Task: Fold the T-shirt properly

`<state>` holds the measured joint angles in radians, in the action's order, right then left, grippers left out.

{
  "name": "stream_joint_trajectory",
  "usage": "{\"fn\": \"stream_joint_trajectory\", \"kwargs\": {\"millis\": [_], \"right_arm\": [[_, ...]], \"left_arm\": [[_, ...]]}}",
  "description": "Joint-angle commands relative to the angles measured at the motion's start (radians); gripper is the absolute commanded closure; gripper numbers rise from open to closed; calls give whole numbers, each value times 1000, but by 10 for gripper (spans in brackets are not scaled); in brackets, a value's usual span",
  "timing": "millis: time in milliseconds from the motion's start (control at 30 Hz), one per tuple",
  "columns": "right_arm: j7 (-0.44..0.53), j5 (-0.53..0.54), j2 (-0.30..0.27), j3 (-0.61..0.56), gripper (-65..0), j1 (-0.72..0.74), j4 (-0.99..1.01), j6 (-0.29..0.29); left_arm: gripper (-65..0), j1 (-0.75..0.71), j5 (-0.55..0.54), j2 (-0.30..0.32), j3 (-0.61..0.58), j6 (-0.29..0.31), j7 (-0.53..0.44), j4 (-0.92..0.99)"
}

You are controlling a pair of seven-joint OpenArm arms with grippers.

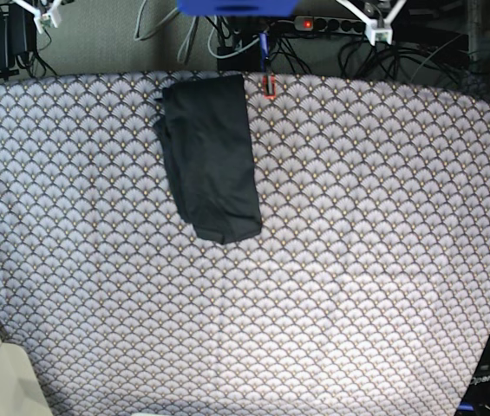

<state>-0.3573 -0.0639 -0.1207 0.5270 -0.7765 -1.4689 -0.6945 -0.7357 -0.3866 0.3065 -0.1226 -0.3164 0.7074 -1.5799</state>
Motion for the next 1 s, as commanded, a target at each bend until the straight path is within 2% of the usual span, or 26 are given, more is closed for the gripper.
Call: {"fn": "stream_joint_trajectory", "kwargs": {"millis": [0,300,467,567,700,767,867,967], "right_arm": [[19,0,-12,6,0,-11,14,-4],[168,-127,-18,8,0,153,405,-4],[304,-221,-20,55,0,257,617,-4],[361,-259,-24,77,0,322,756,-4],[450,-304,-67,91,0,421,969,-4],[511,-327,-92,84,0,463,1083,-4],[614,-376,-122,83,0,526,1243,-4],[674,-402,-142,83,0,567,1336,-4]], "left_arm": [[0,-9,5,9,-4,-5,-22,25],[0,86,5,16,-114,-5,-295,375],[0,181,5,18,-234,-5,-532,603],[0,249,-5,-3,-282,-5,-593,744],[0,339,1,-74,-302,0,-650,929],[0,379,-5,-106,-309,49,-705,1025],[0,462,-7,-169,-306,165,-751,1202],[0,537,-61,-224,-306,224,-819,1384]]}}
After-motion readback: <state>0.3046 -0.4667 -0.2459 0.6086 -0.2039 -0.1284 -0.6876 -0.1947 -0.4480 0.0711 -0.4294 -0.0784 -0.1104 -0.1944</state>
